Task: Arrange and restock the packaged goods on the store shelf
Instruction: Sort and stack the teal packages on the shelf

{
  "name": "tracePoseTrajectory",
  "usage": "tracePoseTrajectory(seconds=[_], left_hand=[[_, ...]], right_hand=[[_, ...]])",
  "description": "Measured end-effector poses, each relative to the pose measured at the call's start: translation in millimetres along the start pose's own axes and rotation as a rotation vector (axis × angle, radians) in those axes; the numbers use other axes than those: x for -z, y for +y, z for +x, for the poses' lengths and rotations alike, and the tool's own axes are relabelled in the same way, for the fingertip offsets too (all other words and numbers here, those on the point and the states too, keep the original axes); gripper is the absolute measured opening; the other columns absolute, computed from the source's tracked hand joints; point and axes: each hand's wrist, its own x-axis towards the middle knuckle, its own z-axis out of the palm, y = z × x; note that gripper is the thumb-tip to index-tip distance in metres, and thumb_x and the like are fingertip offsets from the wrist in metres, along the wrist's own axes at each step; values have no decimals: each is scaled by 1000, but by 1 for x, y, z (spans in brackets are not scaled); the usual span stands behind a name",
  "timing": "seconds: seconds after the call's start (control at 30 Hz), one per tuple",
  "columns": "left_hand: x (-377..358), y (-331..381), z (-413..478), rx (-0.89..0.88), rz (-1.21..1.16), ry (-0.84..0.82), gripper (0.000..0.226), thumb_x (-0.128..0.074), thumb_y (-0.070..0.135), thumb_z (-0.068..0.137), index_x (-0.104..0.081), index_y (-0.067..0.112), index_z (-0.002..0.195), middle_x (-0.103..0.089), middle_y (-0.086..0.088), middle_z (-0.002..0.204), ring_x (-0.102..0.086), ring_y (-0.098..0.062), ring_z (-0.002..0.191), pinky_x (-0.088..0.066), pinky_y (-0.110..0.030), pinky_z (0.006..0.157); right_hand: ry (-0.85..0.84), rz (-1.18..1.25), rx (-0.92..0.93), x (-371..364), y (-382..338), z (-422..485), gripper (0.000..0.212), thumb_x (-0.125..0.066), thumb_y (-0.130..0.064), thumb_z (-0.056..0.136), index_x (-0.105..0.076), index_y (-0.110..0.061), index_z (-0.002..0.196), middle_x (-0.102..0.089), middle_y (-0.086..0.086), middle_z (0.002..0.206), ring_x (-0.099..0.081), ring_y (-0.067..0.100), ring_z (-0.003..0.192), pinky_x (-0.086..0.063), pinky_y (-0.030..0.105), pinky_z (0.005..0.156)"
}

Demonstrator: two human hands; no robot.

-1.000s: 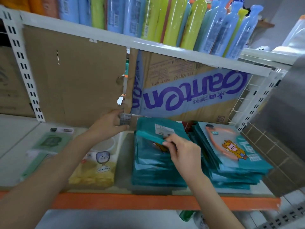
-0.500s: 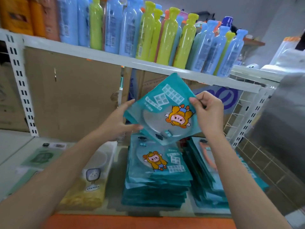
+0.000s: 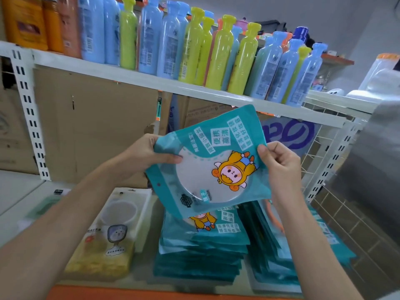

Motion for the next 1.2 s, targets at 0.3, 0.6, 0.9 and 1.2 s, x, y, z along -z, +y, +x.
tracePoseTrajectory(seconds=[0.3,0.6,0.9,1.2], left_hand=[[9,40,16,-33,441,-152,18,-71,-1,75,-67,16,80,-71,8,72,-66,-6,64,-51,-17,58],[-11,72,32,-145,698,-176,15,-77,9,72,-65,13,81,-68,3,77,-63,-7,65,-49,-21,56],[-3,32,23,-227,268,248,107,-70,53,51,-23,27,144,-45,16,124,-48,19,103,-42,-1,75],[-28,-18,12,-61,-192,190,89,-86,60,30,-59,21,105,-73,10,93,-69,-6,83,-54,-17,64]], right_hand=[[-326,-672,412,13,-15,-5,76,-59,-60,75,-39,-24,138,-41,-14,136,-33,3,128,-27,35,109],[-507,-958,357,-11,-29,4,23,-61,-40,86,-44,-25,84,-64,-6,96,-53,6,72,-43,22,57],[-260,-405,104,15,0,7,6,-66,-17,83,-62,-13,85,-68,-4,83,-66,12,72,-52,28,60],[-205,105,-327,23,39,-13,9,-62,-11,83,-64,-9,92,-74,3,83,-71,18,74,-58,33,65]])
